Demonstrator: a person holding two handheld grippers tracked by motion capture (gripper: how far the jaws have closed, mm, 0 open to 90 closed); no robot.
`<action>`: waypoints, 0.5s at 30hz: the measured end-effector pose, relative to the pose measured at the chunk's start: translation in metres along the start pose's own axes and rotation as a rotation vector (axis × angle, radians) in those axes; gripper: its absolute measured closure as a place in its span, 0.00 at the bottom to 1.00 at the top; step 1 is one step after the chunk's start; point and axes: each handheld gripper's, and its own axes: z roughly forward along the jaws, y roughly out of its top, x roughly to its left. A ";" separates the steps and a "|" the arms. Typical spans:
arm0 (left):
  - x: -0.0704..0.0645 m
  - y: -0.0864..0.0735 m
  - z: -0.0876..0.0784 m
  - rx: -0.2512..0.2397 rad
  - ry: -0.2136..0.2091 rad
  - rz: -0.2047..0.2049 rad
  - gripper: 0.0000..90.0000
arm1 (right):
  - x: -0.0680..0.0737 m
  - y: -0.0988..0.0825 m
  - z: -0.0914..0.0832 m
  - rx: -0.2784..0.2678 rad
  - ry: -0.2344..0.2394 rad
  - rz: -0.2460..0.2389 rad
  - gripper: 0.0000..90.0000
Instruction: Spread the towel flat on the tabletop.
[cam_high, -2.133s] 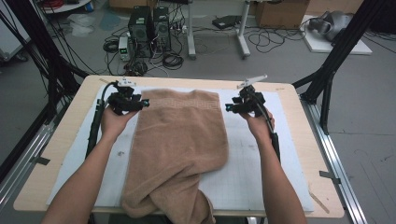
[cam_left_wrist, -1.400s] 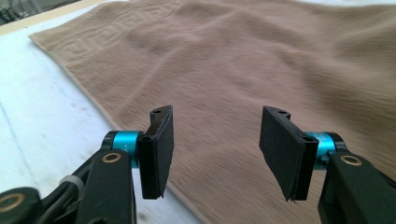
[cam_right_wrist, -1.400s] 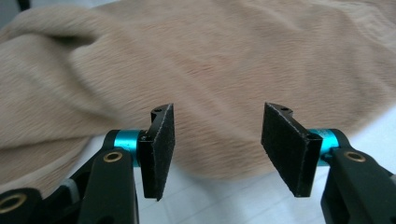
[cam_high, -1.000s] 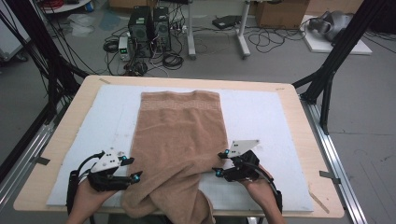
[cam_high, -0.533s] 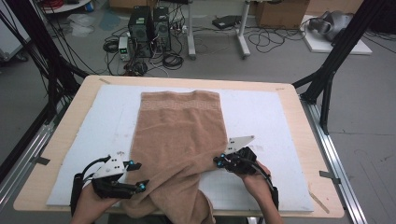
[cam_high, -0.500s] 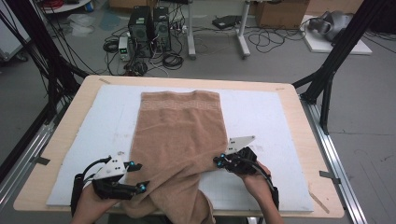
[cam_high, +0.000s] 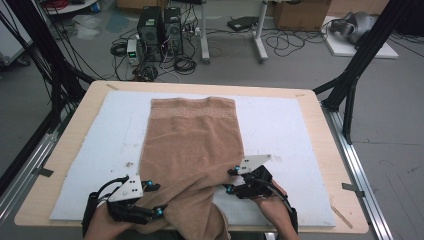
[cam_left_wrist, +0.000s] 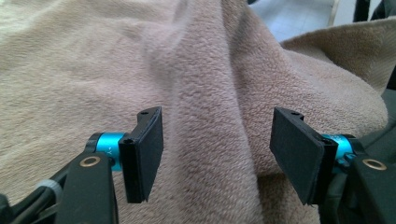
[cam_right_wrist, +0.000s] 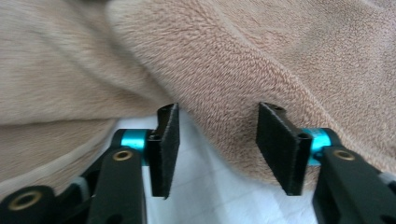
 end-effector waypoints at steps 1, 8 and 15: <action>0.000 0.000 0.002 0.003 -0.007 0.014 0.44 | -0.001 0.002 0.003 0.005 -0.004 0.000 0.66; 0.024 0.002 0.000 -0.001 0.039 -0.001 0.91 | -0.014 0.027 0.009 0.023 0.015 -0.035 0.92; 0.077 0.012 -0.004 -0.027 0.216 -0.109 0.92 | -0.049 0.069 0.016 0.029 -0.006 0.006 0.92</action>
